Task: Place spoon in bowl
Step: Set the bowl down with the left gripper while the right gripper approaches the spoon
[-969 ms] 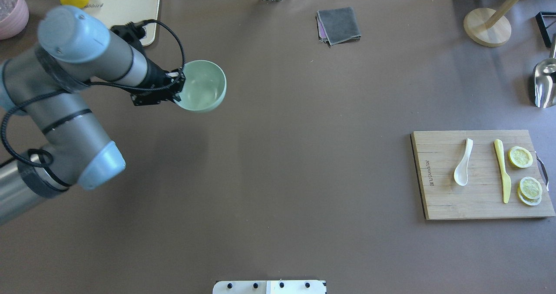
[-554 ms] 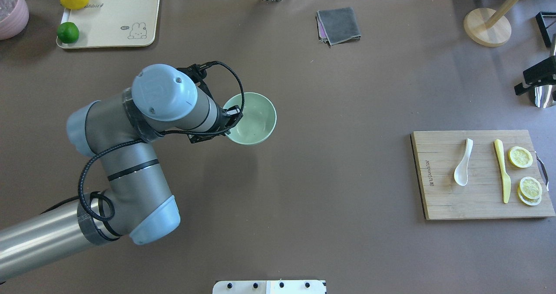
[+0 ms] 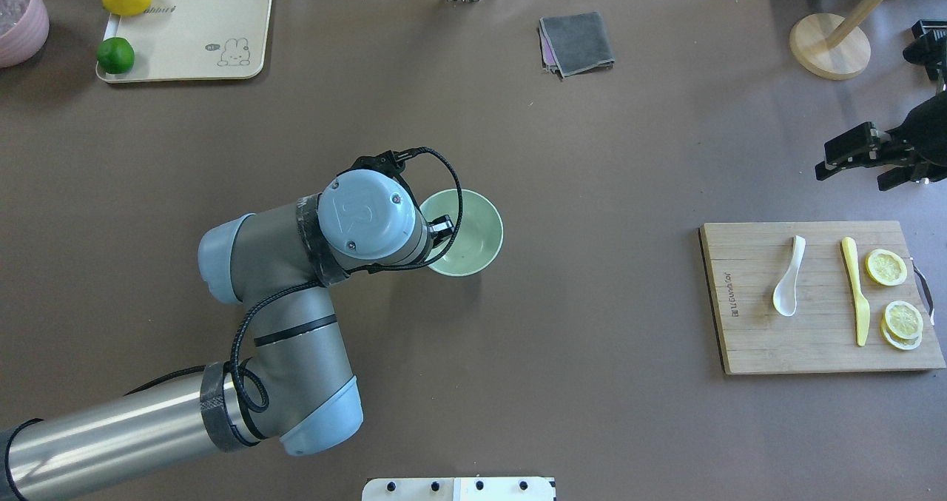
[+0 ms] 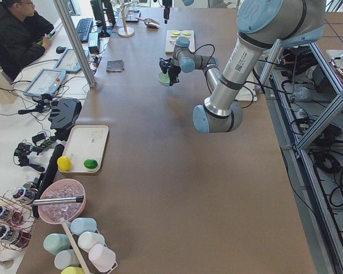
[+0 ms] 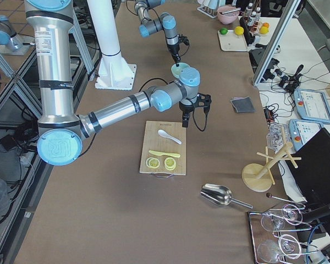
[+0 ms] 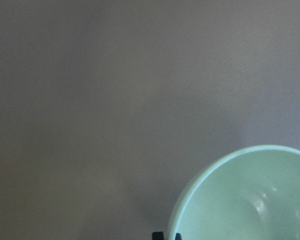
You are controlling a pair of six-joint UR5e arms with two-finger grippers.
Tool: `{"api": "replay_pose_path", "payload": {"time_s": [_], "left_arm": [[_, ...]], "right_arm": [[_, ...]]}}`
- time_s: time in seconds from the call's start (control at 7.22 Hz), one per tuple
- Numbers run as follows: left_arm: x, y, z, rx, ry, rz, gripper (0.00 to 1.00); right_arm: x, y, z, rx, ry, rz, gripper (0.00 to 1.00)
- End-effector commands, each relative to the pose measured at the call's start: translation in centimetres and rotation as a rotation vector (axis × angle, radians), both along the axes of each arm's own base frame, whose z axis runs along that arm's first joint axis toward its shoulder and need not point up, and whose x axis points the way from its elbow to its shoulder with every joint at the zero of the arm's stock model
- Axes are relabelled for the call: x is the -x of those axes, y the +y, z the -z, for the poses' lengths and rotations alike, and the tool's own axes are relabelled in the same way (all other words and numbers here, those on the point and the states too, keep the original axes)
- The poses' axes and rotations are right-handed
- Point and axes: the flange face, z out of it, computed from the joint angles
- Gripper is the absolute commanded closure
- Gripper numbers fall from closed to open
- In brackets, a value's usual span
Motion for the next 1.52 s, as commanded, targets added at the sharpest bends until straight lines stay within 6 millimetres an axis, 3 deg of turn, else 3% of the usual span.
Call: {"api": "replay_pose_path", "payload": {"time_s": [0.0, 0.14, 0.28, 0.42, 0.55, 0.69, 0.83, 0.97, 1.25, 1.38], "left_arm": [[-0.5, -0.5, -0.5, -0.018, -0.022, 0.018, 0.28], [-0.4, -0.7, -0.5, -0.030, -0.028, 0.033, 0.02], [0.1, -0.5, 0.2, -0.039, -0.015, 0.037, 0.02], [2.3, -1.0, 2.1, -0.072, 0.019, 0.035, 0.02], [6.8, -2.8, 4.3, -0.114, 0.054, 0.016, 0.02], [10.0, -5.0, 4.8, -0.078, 0.052, -0.001, 0.02], [11.9, -6.7, 4.9, -0.119, 0.038, -0.005, 0.02], [13.0, -7.9, 4.4, -0.141, 0.017, -0.005, 0.02], [13.5, -8.4, 4.2, -0.147, 0.010, -0.001, 0.02], [13.5, -8.5, 4.0, -0.144, 0.005, 0.000, 0.02]], "right_arm": [[1.2, 0.6, -0.5, 0.008, 0.005, 0.022, 0.00], [1.7, 0.8, -0.7, 0.012, 0.009, 0.032, 0.00], [2.1, 1.0, -1.0, 0.016, 0.012, 0.040, 0.00], [3.0, 1.5, -1.7, 0.028, 0.022, 0.060, 0.00], [4.0, 1.8, -2.9, 0.041, 0.047, 0.074, 0.00], [4.9, 1.9, -4.7, 0.067, 0.079, 0.078, 0.00], [5.7, 1.7, -6.5, 0.089, 0.112, 0.082, 0.00], [6.1, 1.8, -7.2, 0.126, 0.124, 0.065, 0.00], [9.6, 2.5, -6.6, 0.130, 0.152, 0.059, 0.00], [11.3, 2.9, -7.5, 0.114, 0.162, 0.084, 0.00]]}}
